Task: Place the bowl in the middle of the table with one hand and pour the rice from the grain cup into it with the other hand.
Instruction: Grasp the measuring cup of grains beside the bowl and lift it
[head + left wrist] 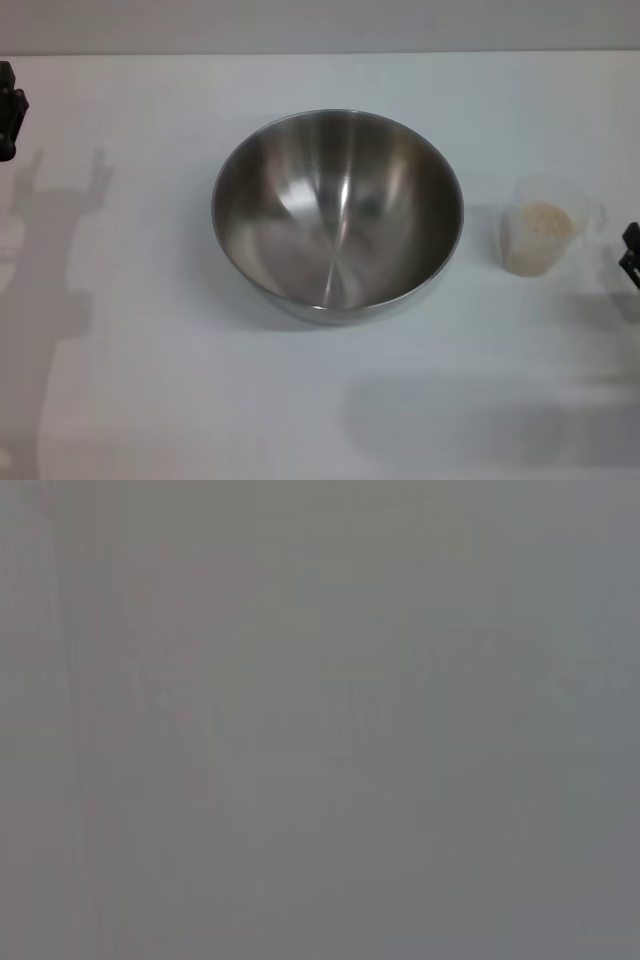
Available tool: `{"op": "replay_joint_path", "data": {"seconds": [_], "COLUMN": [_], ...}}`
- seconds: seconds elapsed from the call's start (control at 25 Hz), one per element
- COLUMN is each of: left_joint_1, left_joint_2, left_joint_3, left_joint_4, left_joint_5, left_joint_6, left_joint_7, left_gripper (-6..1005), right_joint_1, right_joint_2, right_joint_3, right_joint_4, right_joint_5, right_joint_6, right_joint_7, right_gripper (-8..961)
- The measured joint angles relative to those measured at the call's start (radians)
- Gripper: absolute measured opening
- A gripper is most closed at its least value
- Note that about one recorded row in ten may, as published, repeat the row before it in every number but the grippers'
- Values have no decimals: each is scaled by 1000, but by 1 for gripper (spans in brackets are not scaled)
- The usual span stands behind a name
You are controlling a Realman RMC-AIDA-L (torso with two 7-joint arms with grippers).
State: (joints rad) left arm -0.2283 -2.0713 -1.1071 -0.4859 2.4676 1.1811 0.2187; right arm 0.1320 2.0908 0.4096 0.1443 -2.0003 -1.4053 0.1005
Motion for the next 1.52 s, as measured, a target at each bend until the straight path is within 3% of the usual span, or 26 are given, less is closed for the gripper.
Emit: {"op": "replay_joint_path", "data": {"seconds": [1.52], "left_joint_1": [24], "left_joint_2": [2], "left_joint_3": [0], "left_joint_4": [4], "left_joint_5": [4], "left_joint_6": [31], "left_joint_7": [-6], "left_gripper": [813], "right_joint_1": [64], "right_joint_2": [-2], "right_joint_3": [-27], "right_joint_4": [7], "right_joint_5": [12], "right_joint_6": [117], "right_joint_7": [-1], "right_gripper": [816]}}
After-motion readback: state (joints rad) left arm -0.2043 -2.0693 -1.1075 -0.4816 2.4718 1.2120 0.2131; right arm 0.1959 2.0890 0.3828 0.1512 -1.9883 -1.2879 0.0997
